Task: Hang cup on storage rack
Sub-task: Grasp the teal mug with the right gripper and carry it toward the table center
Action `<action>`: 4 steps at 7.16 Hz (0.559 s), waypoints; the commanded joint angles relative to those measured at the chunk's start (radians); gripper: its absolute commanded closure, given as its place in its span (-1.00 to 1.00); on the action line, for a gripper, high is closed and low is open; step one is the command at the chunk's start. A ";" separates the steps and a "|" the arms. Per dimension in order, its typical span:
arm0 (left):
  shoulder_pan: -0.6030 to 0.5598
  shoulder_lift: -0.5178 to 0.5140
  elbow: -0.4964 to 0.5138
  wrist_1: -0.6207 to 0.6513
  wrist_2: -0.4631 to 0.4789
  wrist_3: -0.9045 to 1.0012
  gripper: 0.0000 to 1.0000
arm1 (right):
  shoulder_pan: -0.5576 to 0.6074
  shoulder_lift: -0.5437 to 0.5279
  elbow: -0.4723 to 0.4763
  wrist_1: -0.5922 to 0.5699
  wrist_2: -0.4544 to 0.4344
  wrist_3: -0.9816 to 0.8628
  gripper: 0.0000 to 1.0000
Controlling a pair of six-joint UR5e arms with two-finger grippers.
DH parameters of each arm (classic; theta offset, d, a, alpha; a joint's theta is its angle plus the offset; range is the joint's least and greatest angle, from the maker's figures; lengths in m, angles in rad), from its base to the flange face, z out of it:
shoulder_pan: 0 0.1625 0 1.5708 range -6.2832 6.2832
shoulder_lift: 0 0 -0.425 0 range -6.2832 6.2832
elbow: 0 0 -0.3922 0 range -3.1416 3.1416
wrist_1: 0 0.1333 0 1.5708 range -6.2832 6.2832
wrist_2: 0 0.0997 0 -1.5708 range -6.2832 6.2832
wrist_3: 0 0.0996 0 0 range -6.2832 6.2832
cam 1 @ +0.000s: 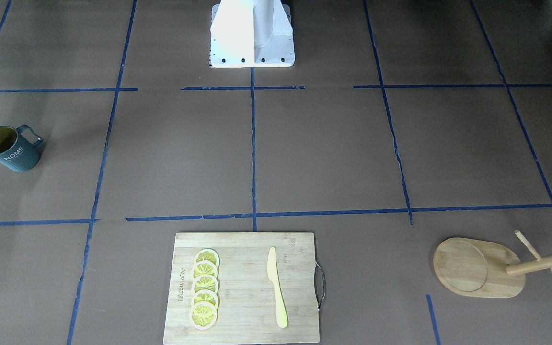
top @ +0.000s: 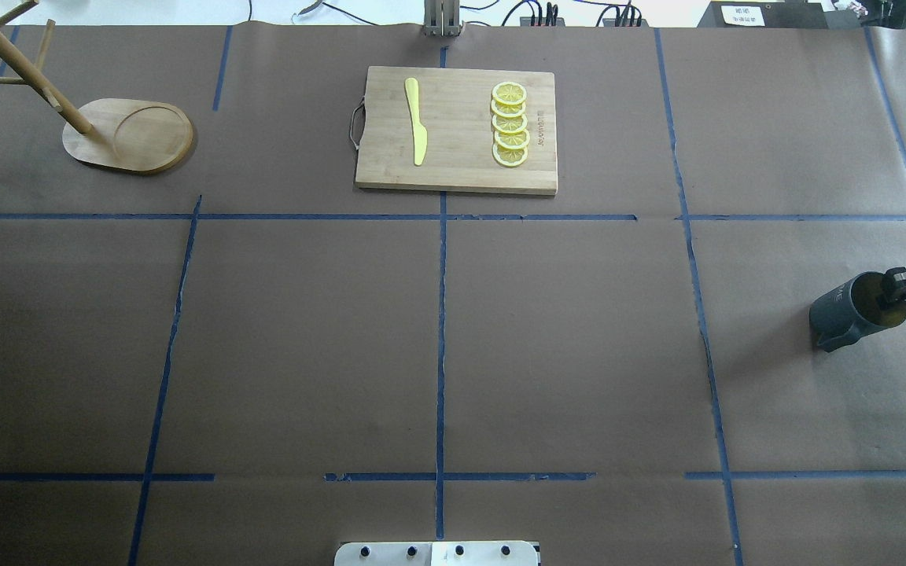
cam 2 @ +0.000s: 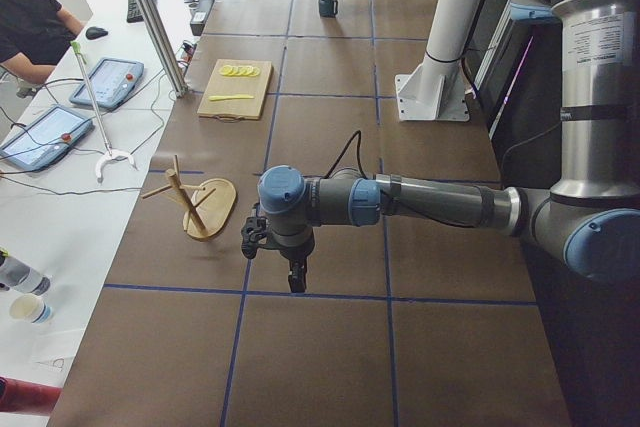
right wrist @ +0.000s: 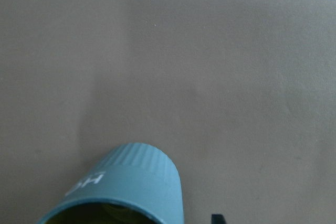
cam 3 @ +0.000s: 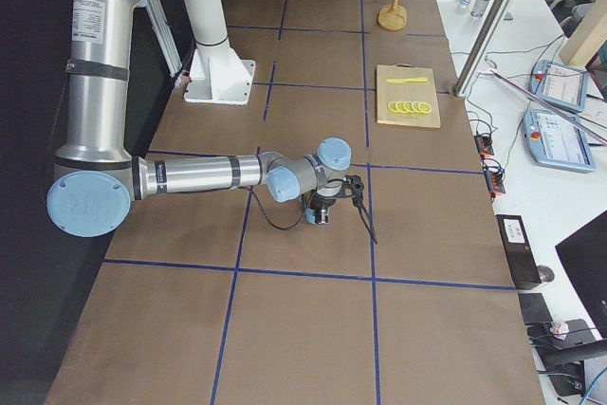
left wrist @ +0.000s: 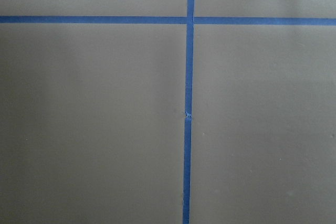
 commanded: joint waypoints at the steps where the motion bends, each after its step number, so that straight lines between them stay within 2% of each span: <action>1: 0.000 0.000 -0.001 0.000 -0.002 0.000 -1.00 | -0.059 0.058 0.087 -0.013 -0.001 0.013 1.00; 3: 0.000 0.000 -0.001 -0.006 -0.002 0.000 -1.00 | -0.186 0.220 0.118 -0.041 0.001 0.179 1.00; 4: 0.000 -0.002 -0.001 -0.009 -0.002 0.002 -1.00 | -0.235 0.350 0.115 -0.144 -0.004 0.241 1.00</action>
